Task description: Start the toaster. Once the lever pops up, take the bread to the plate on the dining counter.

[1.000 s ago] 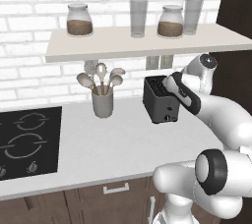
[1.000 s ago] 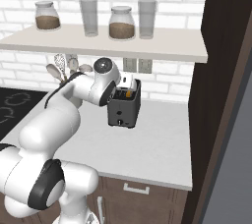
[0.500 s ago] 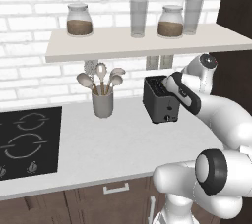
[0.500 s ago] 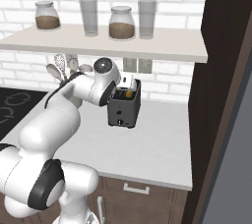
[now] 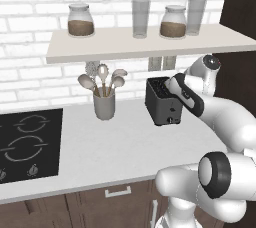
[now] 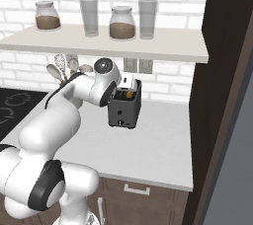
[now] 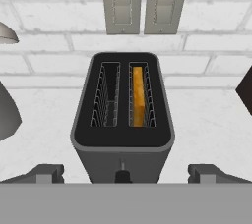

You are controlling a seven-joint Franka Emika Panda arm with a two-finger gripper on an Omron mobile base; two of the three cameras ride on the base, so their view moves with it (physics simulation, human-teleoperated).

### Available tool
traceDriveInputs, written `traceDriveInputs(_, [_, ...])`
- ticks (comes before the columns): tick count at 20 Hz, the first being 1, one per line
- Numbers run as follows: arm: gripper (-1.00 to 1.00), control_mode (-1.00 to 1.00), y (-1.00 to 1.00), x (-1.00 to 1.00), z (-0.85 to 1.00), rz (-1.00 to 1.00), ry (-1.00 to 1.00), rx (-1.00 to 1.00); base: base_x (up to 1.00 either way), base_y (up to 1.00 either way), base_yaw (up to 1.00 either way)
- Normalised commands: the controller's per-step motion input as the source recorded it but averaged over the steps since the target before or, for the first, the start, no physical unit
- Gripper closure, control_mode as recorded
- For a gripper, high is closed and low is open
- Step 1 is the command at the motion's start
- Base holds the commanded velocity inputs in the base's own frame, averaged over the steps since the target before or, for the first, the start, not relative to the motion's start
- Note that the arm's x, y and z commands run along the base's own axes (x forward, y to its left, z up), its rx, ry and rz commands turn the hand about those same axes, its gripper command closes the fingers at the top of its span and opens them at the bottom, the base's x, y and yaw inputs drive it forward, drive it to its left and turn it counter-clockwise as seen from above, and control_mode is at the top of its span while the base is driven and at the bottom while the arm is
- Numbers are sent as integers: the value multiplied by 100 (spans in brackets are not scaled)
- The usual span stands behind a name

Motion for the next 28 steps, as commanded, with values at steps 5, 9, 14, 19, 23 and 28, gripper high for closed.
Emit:
traceDriveInputs(5, [-100,-100,0,0,0,0,0,0,0,0,0])
traceDriveInputs(9, [-100,-100,0,0,0,0,0,0,0,0,0])
traceDriveInputs(14, [-100,-100,0,-1,-1,0,0,0,0,0,0])
traceDriveInputs(19, [-100,-100,0,0,-32,0,4,-10,0,0,0])
traceDriveInputs(23, [-100,-100,0,15,-22,-1,13,-2,0,0,0])
traceDriveInputs(28, [-100,-100,0,21,-6,0,1,0,0,0,0])
